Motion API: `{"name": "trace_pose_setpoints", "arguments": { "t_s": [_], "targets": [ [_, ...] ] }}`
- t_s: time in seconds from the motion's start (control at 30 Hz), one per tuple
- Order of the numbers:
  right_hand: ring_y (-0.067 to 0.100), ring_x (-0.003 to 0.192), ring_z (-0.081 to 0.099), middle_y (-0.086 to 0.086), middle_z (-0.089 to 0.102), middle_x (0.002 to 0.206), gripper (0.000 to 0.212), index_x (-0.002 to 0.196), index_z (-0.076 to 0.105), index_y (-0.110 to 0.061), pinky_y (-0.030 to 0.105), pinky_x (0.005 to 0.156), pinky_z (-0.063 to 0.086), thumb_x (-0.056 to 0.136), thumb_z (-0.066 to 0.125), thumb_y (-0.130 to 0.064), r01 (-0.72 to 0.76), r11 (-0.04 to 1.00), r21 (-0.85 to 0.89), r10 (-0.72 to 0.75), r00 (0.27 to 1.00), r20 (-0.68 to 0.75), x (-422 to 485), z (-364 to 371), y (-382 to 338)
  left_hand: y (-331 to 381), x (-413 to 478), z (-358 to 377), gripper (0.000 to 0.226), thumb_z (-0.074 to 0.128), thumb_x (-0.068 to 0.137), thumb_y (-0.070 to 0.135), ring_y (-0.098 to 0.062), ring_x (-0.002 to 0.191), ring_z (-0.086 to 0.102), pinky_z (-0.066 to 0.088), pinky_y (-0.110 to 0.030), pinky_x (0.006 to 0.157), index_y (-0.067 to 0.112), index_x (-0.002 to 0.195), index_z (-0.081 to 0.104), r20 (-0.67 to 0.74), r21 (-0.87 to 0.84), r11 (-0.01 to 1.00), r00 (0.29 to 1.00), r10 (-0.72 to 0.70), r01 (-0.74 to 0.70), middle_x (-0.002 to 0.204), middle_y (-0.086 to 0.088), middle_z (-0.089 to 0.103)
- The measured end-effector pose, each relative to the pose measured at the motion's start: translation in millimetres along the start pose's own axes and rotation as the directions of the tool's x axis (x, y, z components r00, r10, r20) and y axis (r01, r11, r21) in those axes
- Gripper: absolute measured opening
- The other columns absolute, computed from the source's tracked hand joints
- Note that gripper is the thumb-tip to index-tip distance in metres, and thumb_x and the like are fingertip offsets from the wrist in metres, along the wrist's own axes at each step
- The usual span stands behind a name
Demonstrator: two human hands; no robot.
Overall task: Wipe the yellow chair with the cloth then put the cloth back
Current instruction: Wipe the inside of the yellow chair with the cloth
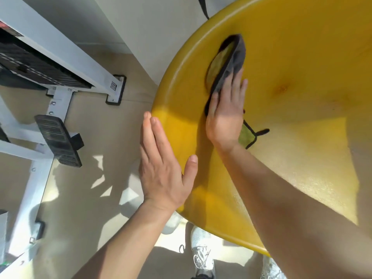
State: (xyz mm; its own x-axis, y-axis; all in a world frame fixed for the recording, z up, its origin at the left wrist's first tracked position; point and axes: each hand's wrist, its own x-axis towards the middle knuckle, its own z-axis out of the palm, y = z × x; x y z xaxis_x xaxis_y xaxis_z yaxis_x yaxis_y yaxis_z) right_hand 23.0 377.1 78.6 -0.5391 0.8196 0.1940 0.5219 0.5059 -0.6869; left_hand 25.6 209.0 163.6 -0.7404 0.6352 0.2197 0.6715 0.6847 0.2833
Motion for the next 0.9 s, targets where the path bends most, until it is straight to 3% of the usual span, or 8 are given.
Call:
{"name": "trace_pose_setpoints", "arguments": {
  "t_s": [0.13,0.2,0.33,0.43,0.57,0.7,0.8,0.9],
  "targets": [
    [0.038,0.155,0.002,0.014,0.014,0.167,0.051,0.154,0.030,-0.007,0.055,0.121,0.024,0.108,0.030,-0.030,0.332,0.940,0.084,-0.337,0.856,0.391,-119.2,-14.8,-14.3,-0.2,0.3,-2.0,0.091,0.029,0.094,0.055,-0.035,0.150,0.019,0.023,-0.037,0.121,-0.016,0.149,0.014,-0.003,-0.001,1.000,1.000,0.007,-0.007,0.159,-0.029,0.014],
    [0.041,0.154,0.003,0.014,0.012,0.166,0.053,0.157,0.024,-0.011,0.053,0.122,0.024,0.107,0.031,-0.029,0.437,0.891,0.121,-0.447,0.802,0.396,-109.5,-17.5,2.5,0.8,-0.1,-1.7,0.091,0.032,0.094,0.054,-0.035,0.150,0.020,0.024,-0.037,0.120,-0.016,0.149,0.014,-0.004,-0.011,1.000,1.000,0.012,-0.012,0.159,-0.029,0.015],
    [0.047,0.151,0.012,0.024,0.019,0.164,0.052,0.155,0.031,-0.004,0.051,0.124,0.019,0.107,0.036,-0.023,0.093,0.995,-0.024,-0.091,0.993,0.078,-22.0,-2.3,-4.2,0.3,-0.8,0.4,0.092,0.040,0.090,0.049,-0.035,0.150,0.019,0.021,-0.036,0.121,-0.015,0.149,0.014,-0.002,0.003,1.000,1.000,0.000,0.000,0.160,-0.028,0.014],
    [0.044,0.153,0.011,0.020,0.020,0.165,0.051,0.154,0.033,-0.004,0.056,0.121,0.023,0.109,0.030,-0.028,0.122,0.993,0.005,-0.121,0.980,0.155,-58.3,0.7,-8.9,1.2,-0.8,-1.2,0.090,0.043,0.092,0.047,-0.034,0.151,0.016,0.018,-0.035,0.122,-0.014,0.150,0.011,0.013,0.019,1.000,1.000,-0.020,0.020,0.161,-0.027,0.011],
    [0.036,0.155,0.009,0.007,0.018,0.168,0.055,0.160,0.021,-0.017,0.060,0.114,0.032,0.109,0.033,-0.032,0.406,0.913,0.033,-0.363,0.777,0.514,-194.8,-36.9,41.9,4.7,0.8,-4.3,0.086,0.051,0.092,0.030,-0.036,0.152,0.010,0.014,-0.039,0.124,-0.010,0.152,0.004,0.078,0.121,0.991,0.995,-0.066,0.056,0.162,-0.027,0.006],
    [0.036,0.154,0.015,0.001,0.011,0.168,0.062,0.160,0.015,-0.028,0.061,0.119,0.026,0.104,0.042,-0.030,0.700,0.713,-0.040,-0.513,0.559,0.652,-156.1,-45.2,105.3,17.4,-19.9,0.9,0.077,0.048,0.087,0.015,-0.038,0.152,0.001,0.004,-0.047,0.124,-0.003,0.154,0.014,0.149,0.248,0.962,0.985,0.083,-0.118,0.162,-0.025,0.006],
    [0.035,0.155,0.005,-0.002,0.003,0.170,0.057,0.159,0.013,-0.039,0.070,0.116,0.019,0.107,0.036,-0.041,0.408,0.837,-0.364,-0.134,0.799,0.587,-95.1,-54.2,133.5,37.8,-61.3,20.0,0.078,0.046,0.085,0.025,-0.029,0.154,-0.003,0.005,-0.047,0.124,0.013,0.157,0.020,0.422,0.162,0.934,0.878,0.225,-0.317,0.165,-0.015,0.001],
    [0.034,0.155,-0.003,0.002,-0.004,0.170,0.059,0.160,0.006,-0.036,0.064,0.120,0.018,0.108,0.033,-0.037,0.177,0.871,-0.458,0.106,0.843,0.527,-119.3,-78.9,158.1,51.8,-89.2,42.4,0.080,0.044,0.088,0.035,-0.026,0.154,-0.004,0.010,-0.044,0.124,0.016,0.158,0.013,0.564,0.189,0.961,0.824,0.061,-0.201,0.166,-0.012,-0.002]
  ]
}}
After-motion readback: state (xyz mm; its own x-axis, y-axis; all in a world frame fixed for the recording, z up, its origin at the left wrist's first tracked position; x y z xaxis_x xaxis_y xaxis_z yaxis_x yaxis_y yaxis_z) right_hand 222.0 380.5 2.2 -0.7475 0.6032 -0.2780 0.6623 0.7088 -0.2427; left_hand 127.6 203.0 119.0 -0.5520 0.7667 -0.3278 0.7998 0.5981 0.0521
